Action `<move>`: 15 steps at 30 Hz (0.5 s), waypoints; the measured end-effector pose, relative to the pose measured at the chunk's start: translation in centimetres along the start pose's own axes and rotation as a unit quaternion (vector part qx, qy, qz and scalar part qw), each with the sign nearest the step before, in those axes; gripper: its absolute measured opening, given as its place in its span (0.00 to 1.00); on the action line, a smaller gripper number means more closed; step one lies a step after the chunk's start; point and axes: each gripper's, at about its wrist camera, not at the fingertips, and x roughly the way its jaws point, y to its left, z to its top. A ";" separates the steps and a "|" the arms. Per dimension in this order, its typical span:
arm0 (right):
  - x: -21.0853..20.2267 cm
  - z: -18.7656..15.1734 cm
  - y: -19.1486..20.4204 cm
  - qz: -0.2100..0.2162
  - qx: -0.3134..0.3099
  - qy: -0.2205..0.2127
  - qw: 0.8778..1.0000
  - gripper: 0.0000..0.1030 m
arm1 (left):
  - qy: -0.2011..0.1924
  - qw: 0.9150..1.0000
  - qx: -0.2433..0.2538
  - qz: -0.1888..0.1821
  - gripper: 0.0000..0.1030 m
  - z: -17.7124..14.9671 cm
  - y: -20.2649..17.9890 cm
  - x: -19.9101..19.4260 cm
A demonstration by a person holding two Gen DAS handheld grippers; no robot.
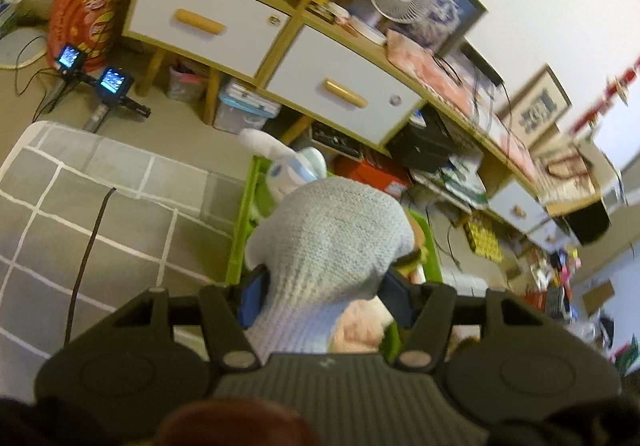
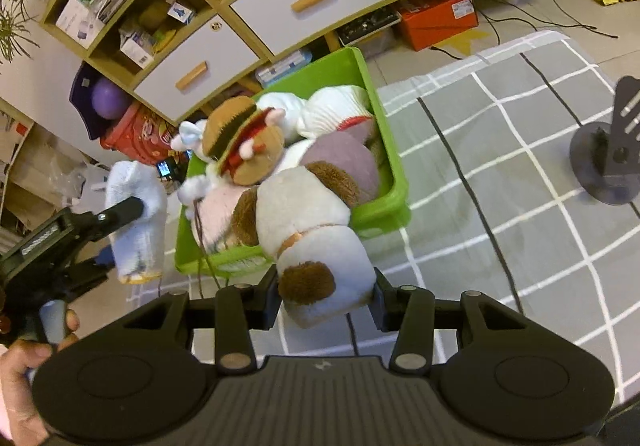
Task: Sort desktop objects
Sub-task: 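Lower the glove and dog plush into the bin and open both grippers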
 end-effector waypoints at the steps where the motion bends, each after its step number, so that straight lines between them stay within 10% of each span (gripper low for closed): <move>1: 0.2 0.0 0.4 0.006 0.000 -0.002 1.000 0.43 | -0.005 1.000 -0.005 -0.001 0.57 0.1 0.2 0.2; 15: 4.7 0.2 3.7 0.004 -0.025 -0.057 0.998 0.43 | 0.015 0.998 -0.039 -0.050 0.56 -0.6 2.3 3.7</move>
